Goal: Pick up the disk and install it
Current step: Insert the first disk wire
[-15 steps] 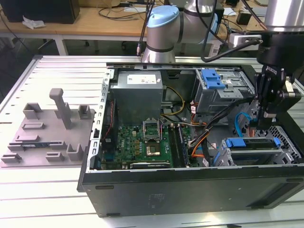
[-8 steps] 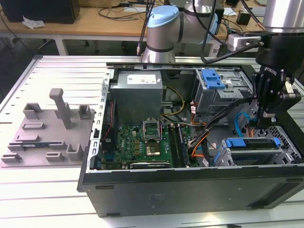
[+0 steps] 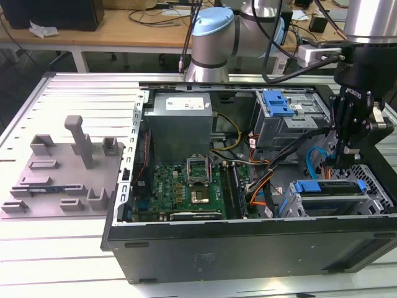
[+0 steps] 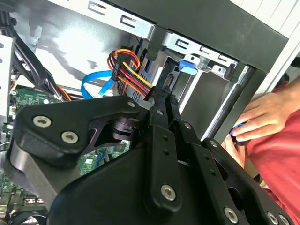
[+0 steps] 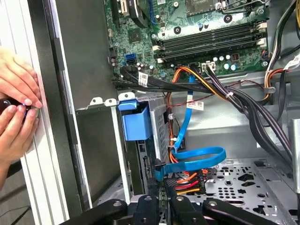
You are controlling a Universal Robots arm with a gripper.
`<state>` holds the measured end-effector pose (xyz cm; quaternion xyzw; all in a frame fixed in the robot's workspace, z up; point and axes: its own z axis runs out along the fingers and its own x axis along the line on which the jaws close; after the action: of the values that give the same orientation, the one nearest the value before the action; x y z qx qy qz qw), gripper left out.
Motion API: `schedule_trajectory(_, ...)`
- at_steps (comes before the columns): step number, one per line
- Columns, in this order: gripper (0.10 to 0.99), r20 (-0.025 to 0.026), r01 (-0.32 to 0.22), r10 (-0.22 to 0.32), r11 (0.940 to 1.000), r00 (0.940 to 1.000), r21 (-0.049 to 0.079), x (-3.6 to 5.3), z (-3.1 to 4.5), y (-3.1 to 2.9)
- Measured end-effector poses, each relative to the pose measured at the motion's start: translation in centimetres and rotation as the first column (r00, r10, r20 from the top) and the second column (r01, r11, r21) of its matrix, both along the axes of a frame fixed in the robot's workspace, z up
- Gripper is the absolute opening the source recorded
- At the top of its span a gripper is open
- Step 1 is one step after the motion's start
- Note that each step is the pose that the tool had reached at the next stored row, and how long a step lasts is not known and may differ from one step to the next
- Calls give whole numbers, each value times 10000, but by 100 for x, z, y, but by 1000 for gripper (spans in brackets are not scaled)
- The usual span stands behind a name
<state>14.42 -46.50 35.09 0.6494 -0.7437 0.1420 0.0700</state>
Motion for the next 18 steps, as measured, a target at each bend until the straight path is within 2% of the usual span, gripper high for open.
schedule_trajectory(3, 169, -1, 100, -100, 9999, 10000, 83, 7, 0, -16)
schedule_trajectory(4, 169, -3, 111, -111, 9995, 9999, 288, 16, 0, -27)
schedule_trajectory(5, 169, -6, 112, -111, 9984, 9999, 556, 24, -1, -42)
schedule_trajectory(6, 169, -11, 112, -112, 9956, 9999, 925, 33, 0, -72)
schedule_trajectory(7, 169, -13, 112, -111, 9931, 9999, 1168, 42, 0, -98)
schedule_trajectory(8, 169, -15, 112, -111, 9908, 9999, 1351, 50, 2, -128)
schedule_trajectory(9, 169, -15, 112, -111, 9901, 9999, 1402, 56, 5, -154)
schedule_trajectory(12, 169, -44, 118, -113, 9893, 9999, 1452, 66, 18, -235)
schedule_trajectory(14, 169, -47, 114, -108, 9868, 9999, 1614, 69, 22, -282)
schedule_trajectory(15, 169, -48, 112, -106, 9857, 9999, 1680, 69, 23, -292)
schedule_trajectory(18, 169, -48, 113, -107, 9857, 9999, 1681, 68, 22, -292)
